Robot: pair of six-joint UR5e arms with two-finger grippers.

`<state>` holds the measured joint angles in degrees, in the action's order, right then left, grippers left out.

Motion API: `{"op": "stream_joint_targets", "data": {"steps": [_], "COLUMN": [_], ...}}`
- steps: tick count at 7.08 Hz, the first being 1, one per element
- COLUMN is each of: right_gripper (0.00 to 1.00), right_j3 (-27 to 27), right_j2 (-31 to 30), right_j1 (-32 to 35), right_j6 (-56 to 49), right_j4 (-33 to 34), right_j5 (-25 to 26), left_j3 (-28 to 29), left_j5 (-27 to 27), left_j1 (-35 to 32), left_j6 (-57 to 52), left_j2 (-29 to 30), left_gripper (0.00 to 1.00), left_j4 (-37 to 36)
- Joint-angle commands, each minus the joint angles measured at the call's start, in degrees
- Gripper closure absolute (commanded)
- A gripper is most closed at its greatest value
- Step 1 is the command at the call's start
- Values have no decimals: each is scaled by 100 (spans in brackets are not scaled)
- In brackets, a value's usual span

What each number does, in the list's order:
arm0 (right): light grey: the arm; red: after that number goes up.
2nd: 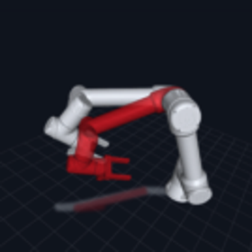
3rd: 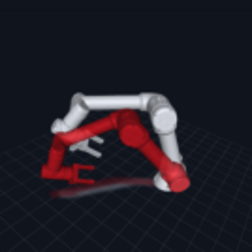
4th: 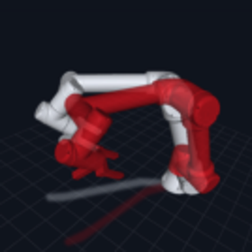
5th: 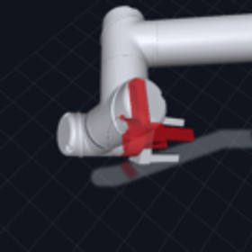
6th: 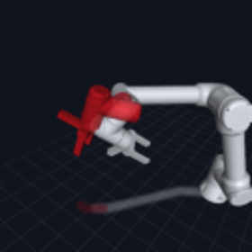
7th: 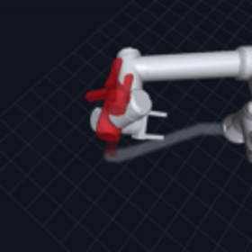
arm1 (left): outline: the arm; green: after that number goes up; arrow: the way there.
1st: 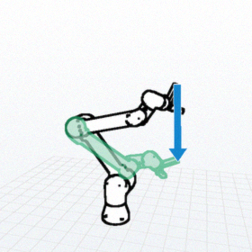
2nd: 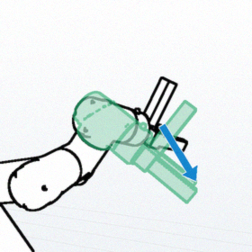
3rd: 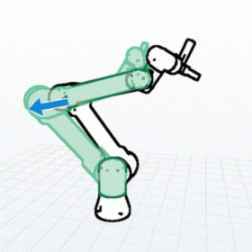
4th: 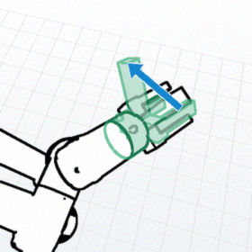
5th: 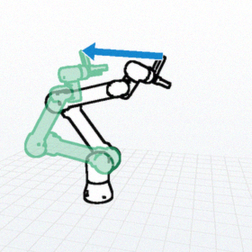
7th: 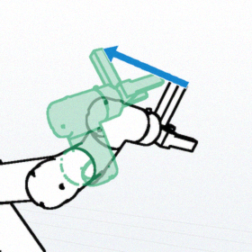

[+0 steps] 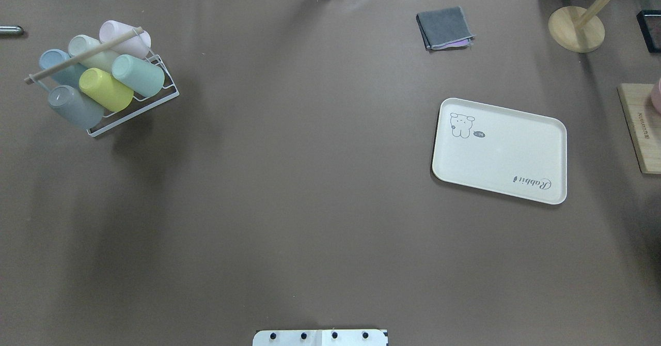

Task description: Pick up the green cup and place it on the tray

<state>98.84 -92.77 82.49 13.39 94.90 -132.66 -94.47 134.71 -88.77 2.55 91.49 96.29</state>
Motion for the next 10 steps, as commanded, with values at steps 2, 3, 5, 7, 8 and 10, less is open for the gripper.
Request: {"op": "stream_joint_targets", "data": {"steps": [2, 3, 5, 7, 8, 10], "right_gripper": [0, 0, 0, 0, 0, 0], "right_j3": [92, 100, 74, 179, 136, 145], "right_j2": [40, 40, 49, 110, -11, 66], "right_j1": [3, 3, -5, -5, -5, -23], "right_j6": [-12, -12, 6, 32, -11, 15], "right_j4": [-15, -15, -15, -7, -15, -24], "right_j5": [20, 20, 47, 38, 12, 266], "left_j3": [69, 52, -1, -36, -54, -211], "left_j5": [-6, 11, 12, -6, 11, -15], "left_j1": [9, 9, 9, 26, 35, 53], "left_j6": [9, 17, 9, 0, 0, 0], "left_j2": [0, 0, 43, 140, 141, 228], "left_gripper": [1, 1, 1, 1, 1, 1], "left_j4": [303, 303, 312, 617, 689, 715]}}
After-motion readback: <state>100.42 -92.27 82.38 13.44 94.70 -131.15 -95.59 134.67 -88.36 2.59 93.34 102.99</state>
